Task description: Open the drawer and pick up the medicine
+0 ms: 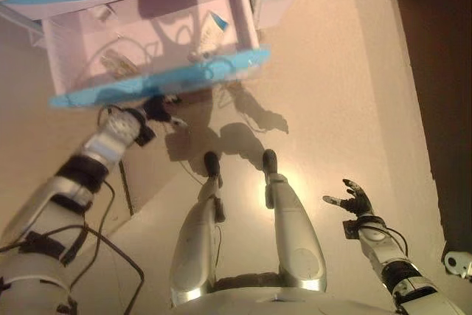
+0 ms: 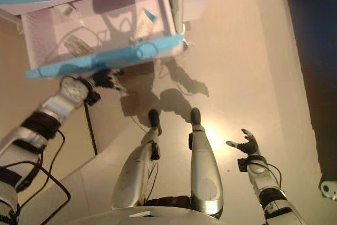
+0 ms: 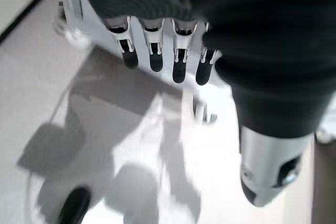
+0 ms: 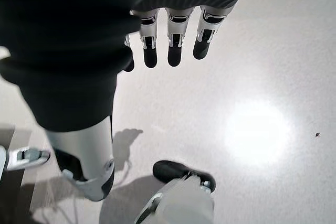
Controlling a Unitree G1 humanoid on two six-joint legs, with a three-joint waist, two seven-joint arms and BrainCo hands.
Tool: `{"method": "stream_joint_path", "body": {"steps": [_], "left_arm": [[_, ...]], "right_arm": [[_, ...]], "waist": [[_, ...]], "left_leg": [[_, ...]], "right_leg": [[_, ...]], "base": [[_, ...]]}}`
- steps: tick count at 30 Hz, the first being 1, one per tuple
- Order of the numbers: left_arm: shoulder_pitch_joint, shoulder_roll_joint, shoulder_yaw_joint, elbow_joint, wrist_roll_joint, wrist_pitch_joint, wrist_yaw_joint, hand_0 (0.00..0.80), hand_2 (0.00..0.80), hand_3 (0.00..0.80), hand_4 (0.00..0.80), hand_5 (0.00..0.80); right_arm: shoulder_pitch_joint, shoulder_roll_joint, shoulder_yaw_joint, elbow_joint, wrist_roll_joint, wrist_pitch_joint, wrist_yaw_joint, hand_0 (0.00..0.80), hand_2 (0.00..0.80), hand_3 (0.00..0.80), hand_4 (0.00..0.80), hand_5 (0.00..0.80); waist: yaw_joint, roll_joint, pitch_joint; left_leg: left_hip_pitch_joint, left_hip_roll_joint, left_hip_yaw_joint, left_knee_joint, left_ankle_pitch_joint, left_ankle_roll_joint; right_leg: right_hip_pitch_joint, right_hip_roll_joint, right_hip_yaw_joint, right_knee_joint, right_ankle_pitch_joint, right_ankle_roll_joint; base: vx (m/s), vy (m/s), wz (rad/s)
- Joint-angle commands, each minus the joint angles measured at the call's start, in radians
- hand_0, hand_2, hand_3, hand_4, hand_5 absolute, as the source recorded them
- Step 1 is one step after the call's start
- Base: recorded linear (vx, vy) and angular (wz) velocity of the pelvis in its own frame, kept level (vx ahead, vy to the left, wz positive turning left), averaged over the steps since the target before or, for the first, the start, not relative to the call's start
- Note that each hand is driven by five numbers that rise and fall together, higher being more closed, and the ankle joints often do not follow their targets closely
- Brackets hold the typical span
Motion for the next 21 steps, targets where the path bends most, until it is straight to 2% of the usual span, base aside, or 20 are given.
{"method": "stream_joint_path", "body": {"steps": [1,3,4,5,7,8,12,16,20,21], "left_arm": [[-0.226,0.107,0.065,0.13,-0.101,0.037,0.065,0.0,0.0,0.0,0.0,0.0],[-0.289,0.121,0.064,0.203,-0.139,0.025,0.14,0.0,0.0,0.0,0.0,0.0],[-0.343,0.128,0.081,0.267,-0.153,0.011,0.277,0.0,0.0,0.0,0.0,0.0],[-0.394,0.131,0.08,0.328,-0.115,-0.052,0.392,0.0,0.0,0.0,0.0,0.0],[-0.488,0.129,0.066,0.401,-0.11,-0.123,0.544,0.0,0.0,0.0,0.0,0.0],[-0.504,0.12,0.072,0.391,-0.15,-0.133,0.572,0.0,0.0,0.0,0.0,0.0],[-0.431,0.054,0.093,0.276,-0.112,-0.144,0.612,0.0,0.0,0.0,0.0,0.0],[-0.28,0.0,0.162,0.176,-0.219,-0.205,0.525,0.0,0.0,0.0,0.0,0.0],[0.013,-0.067,0.252,0.041,-0.285,-0.271,0.384,0.0,0.0,0.0,0.0,0.0],[0.048,-0.073,0.262,0.027,-0.29,-0.275,0.365,0.0,0.0,0.0,0.0,0.0]], "right_arm": [[0.046,-0.062,0.031,-0.035,-0.031,-0.017,0.021,0.0,0.0,0.0,0.0,0.0],[0.036,-0.07,0.043,-0.031,-0.034,-0.027,0.024,0.0,0.0,0.0,0.0,0.0],[0.03,-0.071,0.056,-0.029,-0.031,-0.037,0.022,0.0,0.0,0.0,0.0,0.0],[0.024,-0.067,0.074,-0.027,-0.029,-0.042,0.015,0.0,0.0,0.0,0.0,0.0],[0.013,-0.052,0.114,-0.019,-0.01,-0.058,-0.002,0.0,0.0,0.0,0.0,0.0],[0.008,-0.045,0.127,-0.021,-0.003,-0.059,-0.005,0.0,0.0,0.0,0.0,0.0],[-0.009,-0.018,0.149,-0.045,-0.014,-0.033,-0.007,0.0,0.0,0.0,0.0,0.0],[-0.004,0.012,0.139,-0.043,-0.026,-0.03,0.002,0.0,0.0,0.0,0.0,0.0],[0.013,0.037,0.099,-0.063,-0.068,-0.023,0.004,0.0,0.0,0.0,0.0,0.0],[0.016,0.038,0.093,-0.062,-0.07,-0.023,0.006,0.0,0.0,0.0,0.0,0.0]], "waist": [[-0.069,-0.001,-0.025],[-0.079,-0.005,-0.025],[-0.087,-0.01,-0.025],[-0.094,-0.014,-0.025],[-0.1,-0.028,-0.025],[-0.1,-0.034,-0.025],[-0.086,-0.045,-0.025],[-0.069,-0.042,-0.025],[-0.032,-0.026,-0.027],[-0.026,-0.024,-0.032]], "left_leg": [[-0.043,-0.045,0.025,0.22,-0.241,0.039],[-0.048,-0.047,0.03,0.226,-0.246,0.041],[-0.052,-0.048,0.032,0.232,-0.251,0.043],[-0.056,-0.048,0.033,0.236,-0.255,0.046],[-0.061,-0.047,0.038,0.238,-0.261,0.049],[-0.063,-0.046,0.041,0.238,-0.264,0.048],[-0.042,-0.052,0.04,0.216,-0.269,0.048],[0.006,-0.056,0.034,0.183,-0.272,0.051],[0.088,-0.062,0.009,0.141,-0.264,0.047],[0.099,-0.064,0.005,0.133,-0.262,0.046]], "right_leg": [[-0.011,0.06,-0.006,-0.048,0.028,-0.03],[-0.016,0.062,0.008,-0.059,0.037,-0.029],[-0.019,0.065,0.019,-0.065,0.04,-0.027],[-0.025,0.07,0.03,-0.062,0.04,-0.027],[-0.032,0.077,0.045,-0.059,0.04,-0.024],[-0.033,0.079,0.05,-0.064,0.042,-0.023],[-0.015,0.085,0.06,-0.085,0.05,-0.013],[0.025,0.088,0.063,-0.101,0.047,-0.005],[0.113,0.08,0.041,-0.125,0.042,-0.002],[0.127,0.077,0.035,-0.131,0.042,-0.003]], "base": [[0.027,0.127,-0.14],[0.018,0.102,-0.23],[0.01,0.081,-0.33],[0.004,0.064,-0.26],[-0.004,0.01,-0.07],[0.0,0.0,0.0],[-0.034,-0.016,-0.09],[-0.028,-0.03,-0.06],[-0.021,-0.063,-0.01],[-0.002,-0.072,0.03]]}}
